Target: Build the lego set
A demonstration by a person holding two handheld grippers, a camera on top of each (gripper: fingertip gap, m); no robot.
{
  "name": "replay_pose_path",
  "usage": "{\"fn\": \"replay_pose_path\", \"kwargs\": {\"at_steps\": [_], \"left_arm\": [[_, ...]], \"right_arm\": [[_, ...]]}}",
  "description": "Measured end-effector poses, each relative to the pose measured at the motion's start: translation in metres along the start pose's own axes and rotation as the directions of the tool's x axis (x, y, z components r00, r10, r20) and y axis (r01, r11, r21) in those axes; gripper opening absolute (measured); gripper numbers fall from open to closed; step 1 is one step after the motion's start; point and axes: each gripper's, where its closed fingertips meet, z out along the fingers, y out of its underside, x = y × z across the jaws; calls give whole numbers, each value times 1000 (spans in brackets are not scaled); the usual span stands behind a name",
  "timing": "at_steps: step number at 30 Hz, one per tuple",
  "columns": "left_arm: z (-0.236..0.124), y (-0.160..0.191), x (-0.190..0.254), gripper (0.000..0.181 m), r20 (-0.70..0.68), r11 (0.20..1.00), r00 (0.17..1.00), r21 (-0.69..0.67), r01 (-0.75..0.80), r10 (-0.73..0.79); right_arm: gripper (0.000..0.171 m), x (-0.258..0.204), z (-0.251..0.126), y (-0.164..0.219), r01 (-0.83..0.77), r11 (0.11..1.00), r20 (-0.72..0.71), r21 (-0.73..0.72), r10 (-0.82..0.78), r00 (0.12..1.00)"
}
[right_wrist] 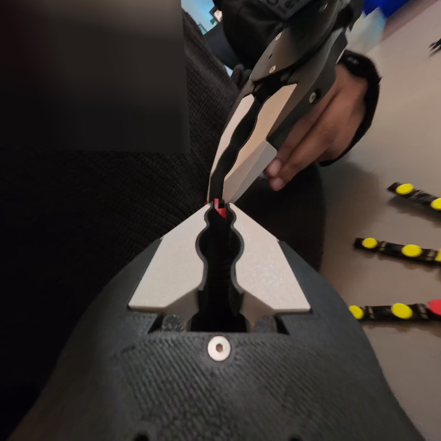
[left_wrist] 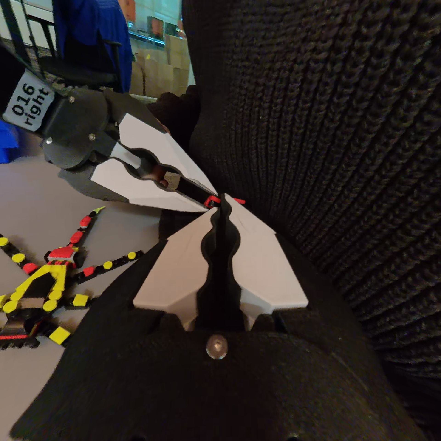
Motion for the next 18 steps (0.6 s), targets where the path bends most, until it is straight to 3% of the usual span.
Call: {"fn": "replay_pose_path", "kwargs": {"at_steps": [10, 18], "left_arm": [[7, -4, 6, 0, -168, 996, 982, -5, 89, -88], [5, -6, 6, 0, -226, 985, 960, 3, 172, -167]], "right_arm": [[6, -11, 0, 6, 61, 995, 6, -81, -60, 998], [6, -12, 0, 4, 162, 983, -49, -91, -167, 985]]}}
